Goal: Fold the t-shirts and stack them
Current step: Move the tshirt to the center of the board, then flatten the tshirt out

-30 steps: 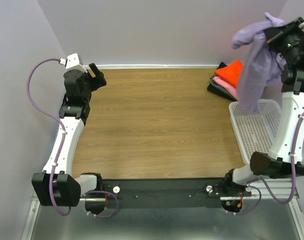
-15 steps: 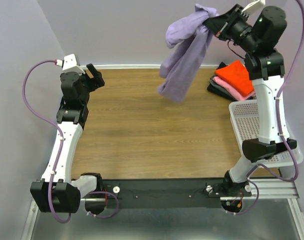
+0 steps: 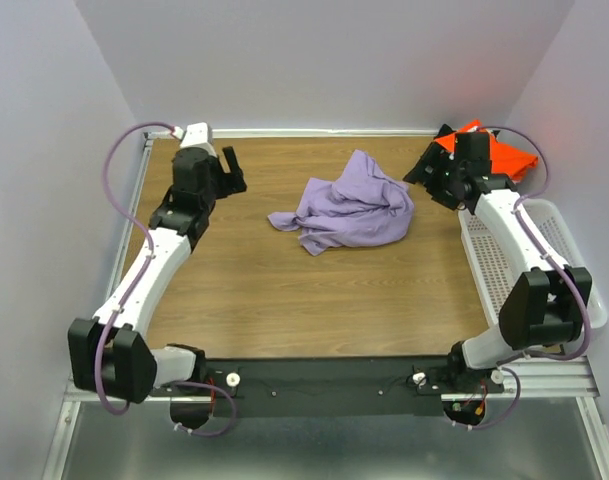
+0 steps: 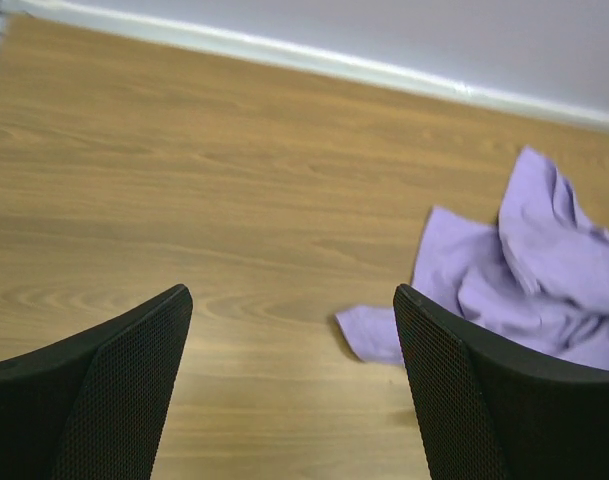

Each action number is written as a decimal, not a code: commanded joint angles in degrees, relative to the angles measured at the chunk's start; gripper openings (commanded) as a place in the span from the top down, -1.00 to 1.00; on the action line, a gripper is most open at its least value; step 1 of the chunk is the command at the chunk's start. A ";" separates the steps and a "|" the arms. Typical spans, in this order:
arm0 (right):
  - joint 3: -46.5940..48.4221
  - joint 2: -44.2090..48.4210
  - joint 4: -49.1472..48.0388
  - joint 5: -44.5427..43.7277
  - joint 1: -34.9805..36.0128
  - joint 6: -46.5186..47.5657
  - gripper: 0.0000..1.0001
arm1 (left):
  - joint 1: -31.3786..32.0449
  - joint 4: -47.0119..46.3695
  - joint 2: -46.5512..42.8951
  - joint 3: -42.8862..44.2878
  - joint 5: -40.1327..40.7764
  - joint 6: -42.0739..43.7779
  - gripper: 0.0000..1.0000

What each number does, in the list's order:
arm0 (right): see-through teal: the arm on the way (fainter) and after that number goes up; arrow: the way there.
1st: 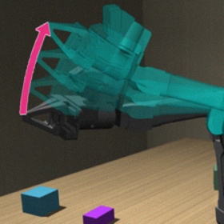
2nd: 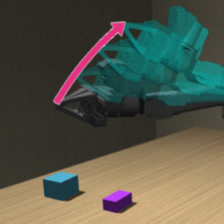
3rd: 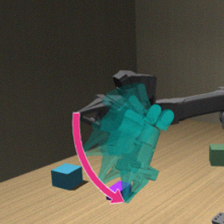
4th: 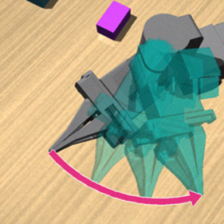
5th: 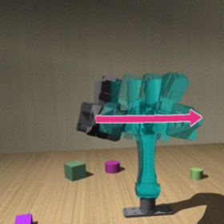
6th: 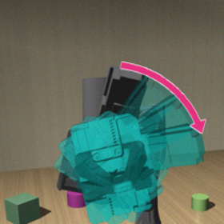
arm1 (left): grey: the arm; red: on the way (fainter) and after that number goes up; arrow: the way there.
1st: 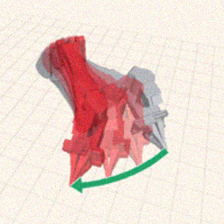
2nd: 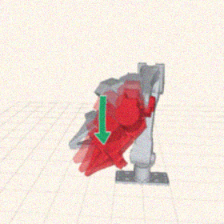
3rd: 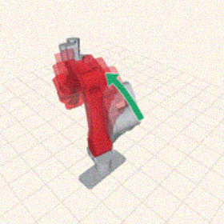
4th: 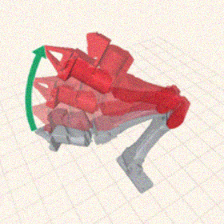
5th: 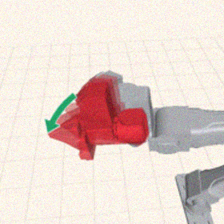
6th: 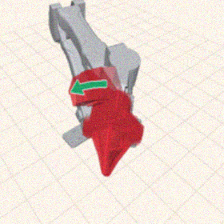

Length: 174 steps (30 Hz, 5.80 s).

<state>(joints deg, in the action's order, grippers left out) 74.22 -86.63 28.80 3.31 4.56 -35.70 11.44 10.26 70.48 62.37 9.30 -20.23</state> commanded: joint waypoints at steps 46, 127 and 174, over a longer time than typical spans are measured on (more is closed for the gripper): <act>12.62 -17.51 -0.94 6.80 12.23 1.87 -0.83 | 11.32 10.66 45.10 23.50 -24.42 0.80 0.31; 1.80 10.16 16.82 -19.48 9.86 -1.66 0.97 | -18.03 4.68 3.18 7.32 -18.10 -4.65 1.00; 40.92 -43.09 8.03 23.15 45.71 25.94 -0.47 | -20.23 11.36 11.88 -1.11 -19.14 -5.96 -0.45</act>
<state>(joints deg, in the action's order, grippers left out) 112.86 -127.20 38.59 23.55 48.62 -13.63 -7.46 19.22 82.04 60.14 -10.02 -28.10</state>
